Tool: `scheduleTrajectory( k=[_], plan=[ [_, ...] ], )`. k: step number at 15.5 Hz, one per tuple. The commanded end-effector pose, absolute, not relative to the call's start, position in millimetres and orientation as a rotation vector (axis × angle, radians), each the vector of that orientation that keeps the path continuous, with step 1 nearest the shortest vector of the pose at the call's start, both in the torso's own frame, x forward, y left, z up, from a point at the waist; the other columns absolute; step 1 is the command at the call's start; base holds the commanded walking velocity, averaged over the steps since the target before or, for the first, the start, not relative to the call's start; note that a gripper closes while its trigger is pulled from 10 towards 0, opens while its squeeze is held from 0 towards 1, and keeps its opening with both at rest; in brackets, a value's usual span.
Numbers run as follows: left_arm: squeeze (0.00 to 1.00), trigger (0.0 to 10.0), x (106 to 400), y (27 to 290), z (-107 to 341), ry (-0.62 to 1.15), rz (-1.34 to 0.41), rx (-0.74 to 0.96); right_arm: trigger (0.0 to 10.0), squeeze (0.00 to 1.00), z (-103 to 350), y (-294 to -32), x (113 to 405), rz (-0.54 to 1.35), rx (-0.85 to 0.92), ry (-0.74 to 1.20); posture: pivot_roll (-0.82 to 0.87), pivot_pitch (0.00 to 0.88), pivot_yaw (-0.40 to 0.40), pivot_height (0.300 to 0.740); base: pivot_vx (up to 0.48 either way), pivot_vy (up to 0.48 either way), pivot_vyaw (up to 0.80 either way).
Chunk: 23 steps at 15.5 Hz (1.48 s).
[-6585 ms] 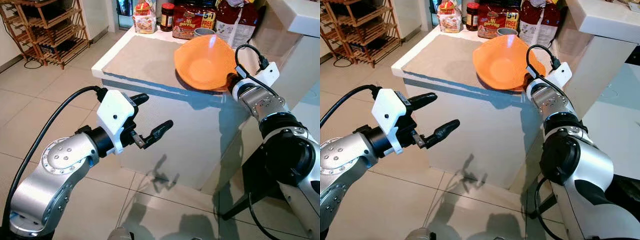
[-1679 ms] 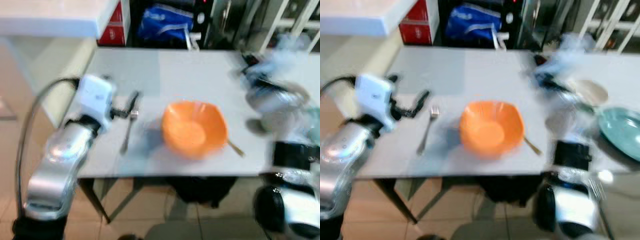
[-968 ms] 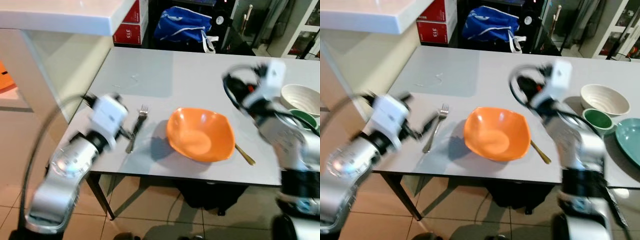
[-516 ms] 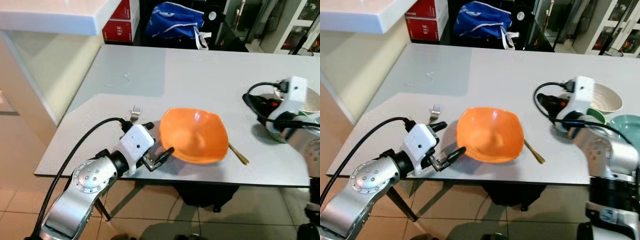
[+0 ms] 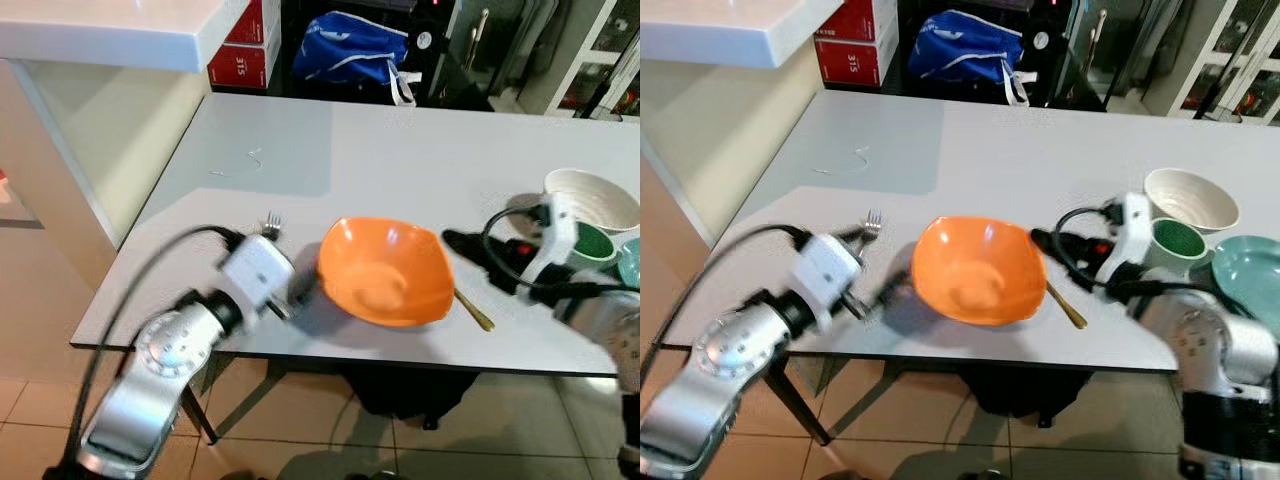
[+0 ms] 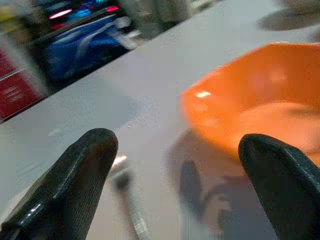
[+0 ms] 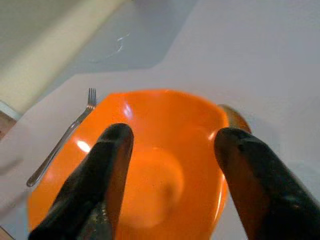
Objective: Setting the table
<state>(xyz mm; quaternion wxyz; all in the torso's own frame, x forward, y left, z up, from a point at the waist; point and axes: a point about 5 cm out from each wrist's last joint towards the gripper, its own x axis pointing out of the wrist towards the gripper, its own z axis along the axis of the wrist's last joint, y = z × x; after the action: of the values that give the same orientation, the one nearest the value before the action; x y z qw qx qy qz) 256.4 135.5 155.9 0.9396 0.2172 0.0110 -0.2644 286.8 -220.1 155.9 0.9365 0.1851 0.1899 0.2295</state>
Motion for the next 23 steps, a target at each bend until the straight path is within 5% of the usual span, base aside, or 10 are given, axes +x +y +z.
scheduleTrajectory(
  k=[1, 3, 5, 10, 13, 14, 19, 23],
  plan=[
    [0.0, 10.0, 265.5, 147.0, 159.0, 0.017, -0.428, 0.434, 10.0, 1.0, 158.6, -215.9, 286.1, 0.471, 0.35, 0.367, 0.01, 0.0, -0.069, 0.74, 0.0, 0.0, 0.0],
    [0.0, 10.0, 276.9, 157.4, 167.7, -0.005, -0.309, 0.319, 10.0, 1.0, 164.4, -201.4, 285.3, 0.505, 0.276, 0.285, 0.02, 0.0, -0.069, 0.74, 0.0, 0.0, 0.0],
    [0.0, 10.0, 274.4, 144.3, 167.0, -0.019, -0.399, 0.328, 10.0, 1.0, 161.5, -196.0, 283.0, 0.453, 0.244, 0.251, 0.01, 0.0, -0.059, 0.74, 0.0, 0.0, 0.0],
    [0.0, 10.0, 272.8, 129.3, 157.8, 0.0, -0.493, 0.311, 10.0, 1.0, 158.0, -217.5, 290.7, 0.247, 0.262, 0.244, -0.03, 0.0, -0.037, 0.74, 0.0, 0.0, 0.0],
    [0.0, 10.0, 291.0, 124.8, 142.1, 0.131, -0.454, 0.07, 10.0, 1.0, 152.5, -226.5, 300.0, 0.197, 0.266, 0.294, -0.02, 0.0, -0.048, 0.74, 0.0, 0.0, 0.0],
    [1.0, 10.0, 300.8, 125.3, 144.1, 0.151, -0.424, -0.061, 10.0, 1.0, 153.9, -222.4, 301.8, 0.238, 0.34, 0.298, -0.03, 0.0, -0.041, 0.74, 0.0, 0.0, 0.0],
    [1.0, 10.0, 324.0, 114.4, 147.2, 0.244, -0.554, -0.301, 10.0, 1.0, 148.5, -226.8, 304.9, 0.255, 0.46, 0.306, -0.04, 0.0, -0.038, 0.74, 0.0, 0.0, 0.0],
    [1.0, 10.0, 340.0, 109.5, 134.7, 0.345, -0.566, -0.282, 10.0, 1.0, 140.6, -233.0, 301.1, 0.204, 0.474, 0.34, -0.04, 0.0, -0.036, 0.74, 0.0, 0.0, 0.0]
  ],
)
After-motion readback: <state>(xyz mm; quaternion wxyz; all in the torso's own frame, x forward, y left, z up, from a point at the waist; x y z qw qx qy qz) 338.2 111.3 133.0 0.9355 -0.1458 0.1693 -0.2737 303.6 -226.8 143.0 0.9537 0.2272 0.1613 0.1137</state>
